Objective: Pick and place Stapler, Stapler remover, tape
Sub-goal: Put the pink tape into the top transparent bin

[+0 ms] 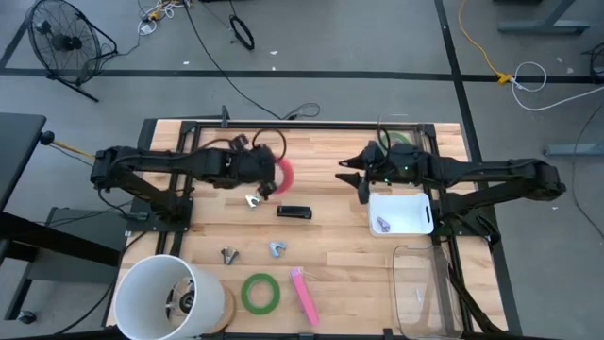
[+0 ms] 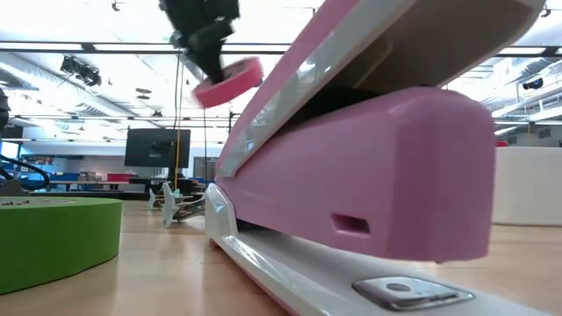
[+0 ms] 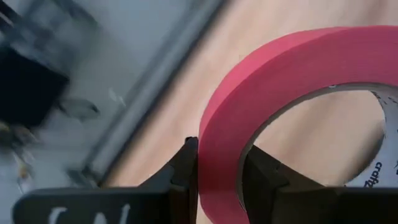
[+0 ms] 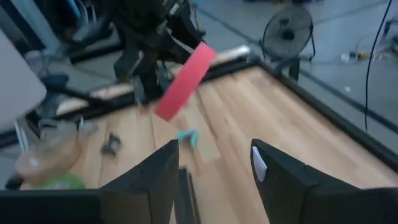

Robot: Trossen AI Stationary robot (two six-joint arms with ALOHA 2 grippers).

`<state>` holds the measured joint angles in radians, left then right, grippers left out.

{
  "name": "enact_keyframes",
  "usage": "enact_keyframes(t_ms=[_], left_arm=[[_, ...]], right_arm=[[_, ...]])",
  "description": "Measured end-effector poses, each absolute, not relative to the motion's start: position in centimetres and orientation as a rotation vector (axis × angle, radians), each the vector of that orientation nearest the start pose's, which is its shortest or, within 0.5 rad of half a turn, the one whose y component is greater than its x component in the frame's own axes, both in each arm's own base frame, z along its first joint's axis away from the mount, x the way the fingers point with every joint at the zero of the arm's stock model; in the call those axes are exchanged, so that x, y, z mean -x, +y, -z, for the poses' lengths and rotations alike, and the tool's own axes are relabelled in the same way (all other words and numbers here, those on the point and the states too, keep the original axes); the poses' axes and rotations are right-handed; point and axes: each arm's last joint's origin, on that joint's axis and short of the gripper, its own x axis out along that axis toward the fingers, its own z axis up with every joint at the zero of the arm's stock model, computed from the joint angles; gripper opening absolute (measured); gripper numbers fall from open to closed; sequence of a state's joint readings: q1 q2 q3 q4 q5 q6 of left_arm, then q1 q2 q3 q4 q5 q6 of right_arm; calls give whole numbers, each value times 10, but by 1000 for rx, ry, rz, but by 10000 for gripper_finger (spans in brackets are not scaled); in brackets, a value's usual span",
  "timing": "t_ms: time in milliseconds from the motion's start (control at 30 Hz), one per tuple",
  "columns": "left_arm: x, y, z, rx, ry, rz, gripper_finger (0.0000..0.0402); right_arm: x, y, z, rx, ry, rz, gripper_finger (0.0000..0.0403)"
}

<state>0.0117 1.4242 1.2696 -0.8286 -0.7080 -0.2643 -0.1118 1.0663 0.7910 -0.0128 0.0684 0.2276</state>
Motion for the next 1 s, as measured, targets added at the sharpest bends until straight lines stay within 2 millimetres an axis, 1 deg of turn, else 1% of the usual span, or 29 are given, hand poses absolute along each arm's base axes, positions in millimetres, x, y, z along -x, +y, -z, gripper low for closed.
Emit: enact_keyframes(t_ms=[133,300,433,533,733,833,900,967,1000], left_arm=[[-296,24,-323,-176,681,-822,84],[-312,26,-330,-214,545,-890,84],[-326,27,-327,-241,487,-924,84],[-336,28,-323,-270,464,-954,84],[-352,29,-313,-314,446,-987,84],[-357,29,-310,-313,435,-984,84],[-357,29,-310,-316,440,-978,84],[-357,29,-310,-314,436,-978,84],[-357,29,-310,-314,436,-978,84]], right_arm=[[-243,-31,-304,-231,174,206,203],[-252,-34,-306,-244,96,211,220],[-260,-38,-304,-253,56,225,235],[-267,-40,-298,-250,57,267,244],[-279,-43,-289,-245,41,289,249],[-282,-46,-285,-242,48,332,239],[-283,-48,-282,-240,64,356,219],[-284,-49,-280,-237,70,360,182],[-284,-50,-280,-225,75,357,155]])
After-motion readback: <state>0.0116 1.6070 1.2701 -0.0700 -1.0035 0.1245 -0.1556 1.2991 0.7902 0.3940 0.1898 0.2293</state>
